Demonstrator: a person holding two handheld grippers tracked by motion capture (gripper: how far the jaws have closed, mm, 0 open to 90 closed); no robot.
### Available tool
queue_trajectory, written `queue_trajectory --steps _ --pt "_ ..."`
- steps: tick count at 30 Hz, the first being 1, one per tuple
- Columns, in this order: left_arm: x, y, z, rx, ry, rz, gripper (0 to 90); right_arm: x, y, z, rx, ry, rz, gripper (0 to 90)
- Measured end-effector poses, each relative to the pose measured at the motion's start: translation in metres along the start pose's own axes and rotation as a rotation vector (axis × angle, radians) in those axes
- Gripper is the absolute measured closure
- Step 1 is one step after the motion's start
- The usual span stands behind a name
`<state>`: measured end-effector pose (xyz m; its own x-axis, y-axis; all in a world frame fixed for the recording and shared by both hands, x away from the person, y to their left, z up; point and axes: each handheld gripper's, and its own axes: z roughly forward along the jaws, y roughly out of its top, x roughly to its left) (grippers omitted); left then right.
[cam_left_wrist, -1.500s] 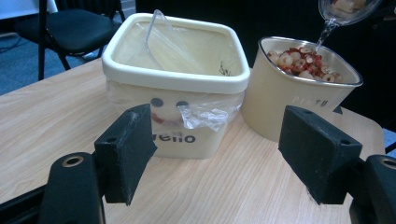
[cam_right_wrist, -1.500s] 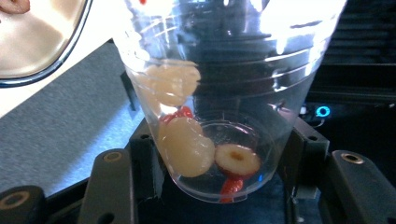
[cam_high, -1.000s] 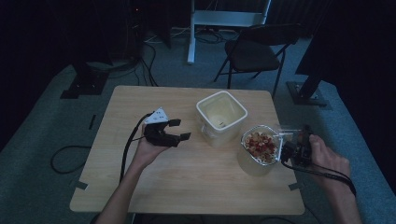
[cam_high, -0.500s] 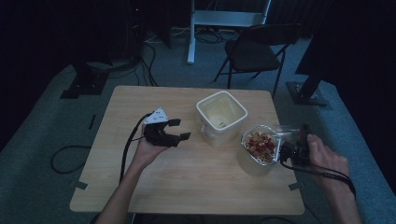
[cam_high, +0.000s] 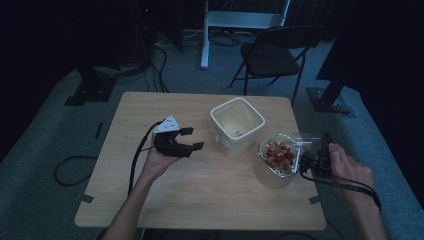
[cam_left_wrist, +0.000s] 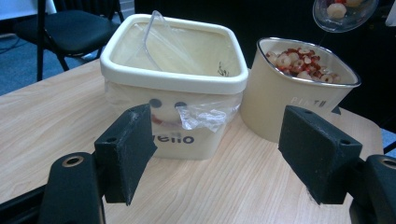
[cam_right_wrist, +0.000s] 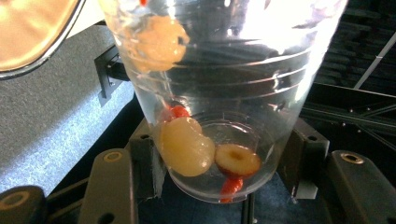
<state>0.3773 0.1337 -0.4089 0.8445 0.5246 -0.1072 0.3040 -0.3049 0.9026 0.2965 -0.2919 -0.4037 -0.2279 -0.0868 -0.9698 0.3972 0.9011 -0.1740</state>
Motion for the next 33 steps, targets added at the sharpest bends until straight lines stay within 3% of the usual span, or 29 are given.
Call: queue_trajectory --steps 14,27,33 --pt "0.0004 0.0000 0.0005 0.001 -0.003 -0.001 27.0 -0.0004 0.0008 -0.0001 0.005 -0.001 -0.011 42.7" --pt "0.0003 0.0000 0.0014 0.001 -0.006 -0.003 27.0 0.0040 0.0045 -0.0010 0.002 -0.011 -0.065 42.7" --pt "0.0003 -0.0002 0.0019 0.001 -0.009 -0.004 27.0 0.0041 0.0043 -0.0010 0.000 -0.009 -0.052 42.7"
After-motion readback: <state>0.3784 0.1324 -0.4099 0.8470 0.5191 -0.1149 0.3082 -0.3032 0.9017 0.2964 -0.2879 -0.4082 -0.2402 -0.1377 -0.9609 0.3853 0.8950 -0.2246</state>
